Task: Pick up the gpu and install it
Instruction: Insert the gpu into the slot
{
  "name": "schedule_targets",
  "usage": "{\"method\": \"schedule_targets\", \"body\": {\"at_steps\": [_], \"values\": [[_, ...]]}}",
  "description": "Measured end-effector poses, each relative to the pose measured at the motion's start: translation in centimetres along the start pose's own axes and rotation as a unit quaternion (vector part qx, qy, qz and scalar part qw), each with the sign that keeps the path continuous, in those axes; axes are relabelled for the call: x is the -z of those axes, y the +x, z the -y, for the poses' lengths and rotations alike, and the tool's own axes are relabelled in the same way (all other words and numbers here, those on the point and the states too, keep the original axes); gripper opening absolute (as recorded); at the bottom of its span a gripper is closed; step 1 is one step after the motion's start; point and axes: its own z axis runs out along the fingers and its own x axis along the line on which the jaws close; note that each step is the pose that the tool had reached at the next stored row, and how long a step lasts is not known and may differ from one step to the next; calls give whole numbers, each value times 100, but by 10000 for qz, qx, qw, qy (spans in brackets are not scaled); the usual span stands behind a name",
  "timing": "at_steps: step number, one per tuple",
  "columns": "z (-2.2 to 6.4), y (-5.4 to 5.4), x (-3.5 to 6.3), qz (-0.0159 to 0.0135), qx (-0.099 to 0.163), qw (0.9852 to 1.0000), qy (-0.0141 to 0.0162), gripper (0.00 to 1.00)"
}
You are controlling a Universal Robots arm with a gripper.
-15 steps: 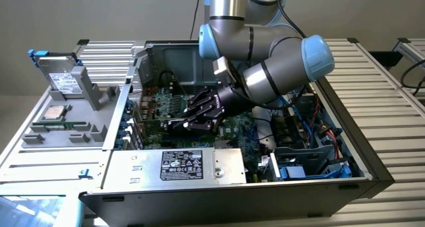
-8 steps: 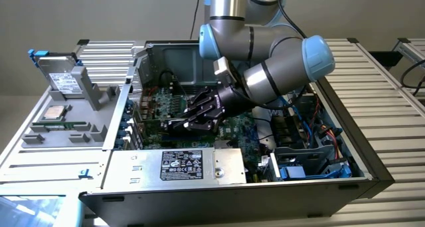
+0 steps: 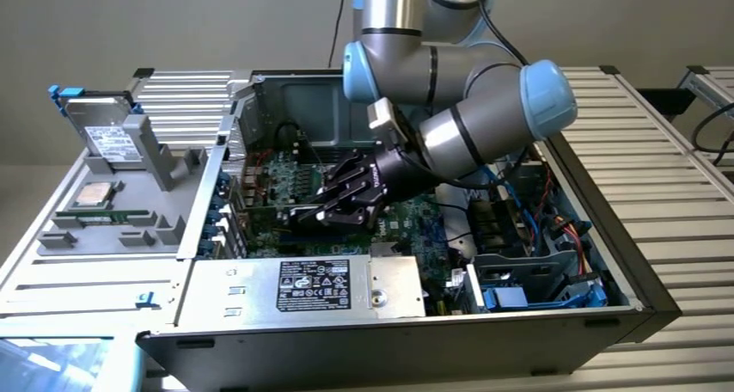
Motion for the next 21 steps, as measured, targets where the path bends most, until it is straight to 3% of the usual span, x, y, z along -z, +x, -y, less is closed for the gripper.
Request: {"method": "schedule_targets", "body": {"at_steps": [14, 18, 21], "values": [[-6, -1, -11, -6, 4, 10000, 5, 28], [-4, -4, -13, 39, -33, 10000, 4, 28], [-4, -5, -12, 41, -33, 10000, 4, 28]]}}
